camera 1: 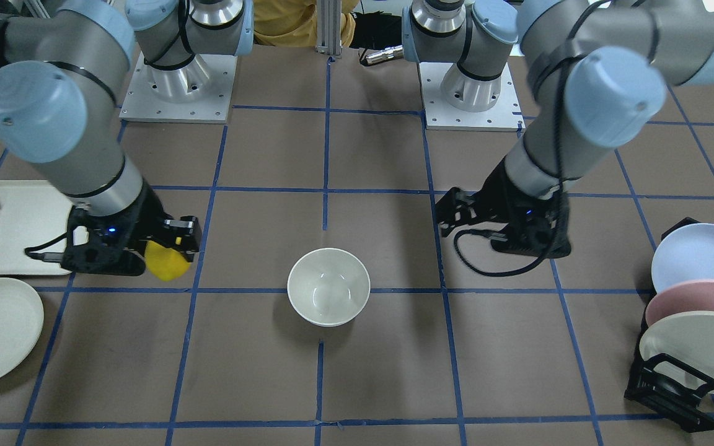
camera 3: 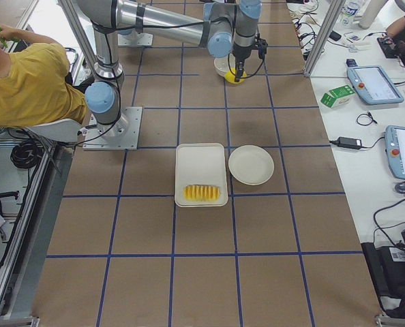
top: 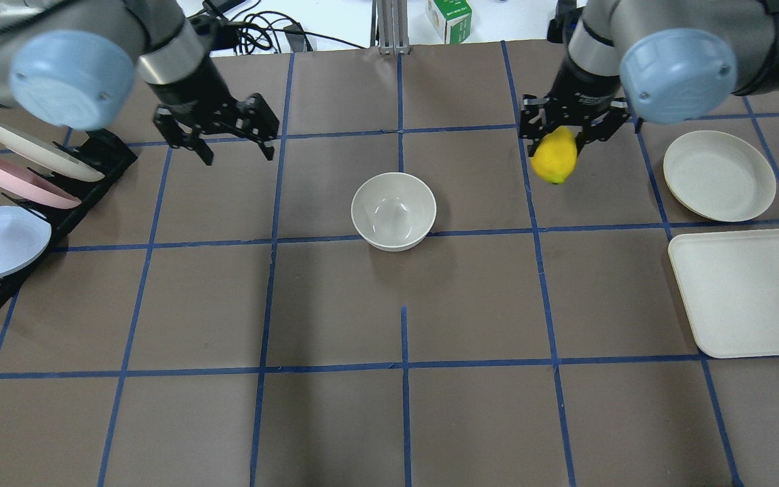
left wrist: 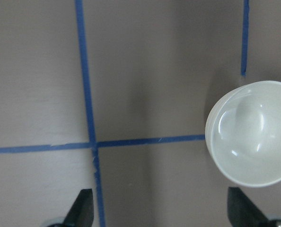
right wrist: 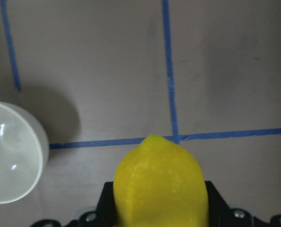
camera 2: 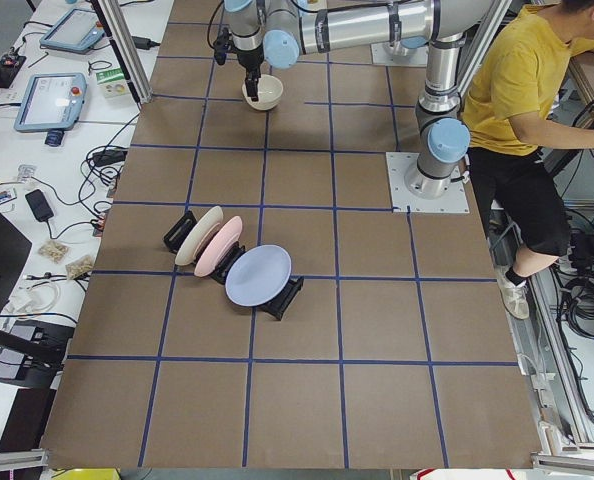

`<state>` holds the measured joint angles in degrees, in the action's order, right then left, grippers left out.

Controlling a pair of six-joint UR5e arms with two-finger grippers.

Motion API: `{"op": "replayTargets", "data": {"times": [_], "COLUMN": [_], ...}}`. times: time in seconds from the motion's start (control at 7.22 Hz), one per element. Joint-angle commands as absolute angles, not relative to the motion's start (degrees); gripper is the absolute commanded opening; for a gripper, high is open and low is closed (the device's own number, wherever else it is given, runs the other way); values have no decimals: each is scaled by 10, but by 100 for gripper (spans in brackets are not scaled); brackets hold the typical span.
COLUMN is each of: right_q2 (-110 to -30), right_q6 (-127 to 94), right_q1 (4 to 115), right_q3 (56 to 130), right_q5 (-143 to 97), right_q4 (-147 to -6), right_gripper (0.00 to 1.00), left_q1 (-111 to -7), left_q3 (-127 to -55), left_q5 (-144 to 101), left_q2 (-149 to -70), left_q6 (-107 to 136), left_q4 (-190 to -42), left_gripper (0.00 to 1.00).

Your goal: Place bowl and put lemon in it

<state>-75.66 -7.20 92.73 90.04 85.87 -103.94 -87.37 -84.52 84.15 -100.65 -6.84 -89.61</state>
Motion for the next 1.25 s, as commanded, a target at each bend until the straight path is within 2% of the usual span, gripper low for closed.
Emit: {"op": "replayTargets", "data": {"times": [0.0,0.42,1.11], "right_q2": [-725,-669,-588], "right_q6": [-163,-250,-249], "right_q1": [1005,1087,1092], "right_q3": [901,901,901], "right_q5": [835,839,834], "right_q4": [-1107,-1175,-1256], "right_gripper": [0,0,0], "left_q1": [-872,-905,-895], "left_q3": [-818,-845,-846], "left_q5": [858,867,895], "left_q2": [-943,-925,-922], "left_q6": [-76,-36,-31], "left_q4": [-974,-940,-930], "left_gripper": [100,100,100]}}
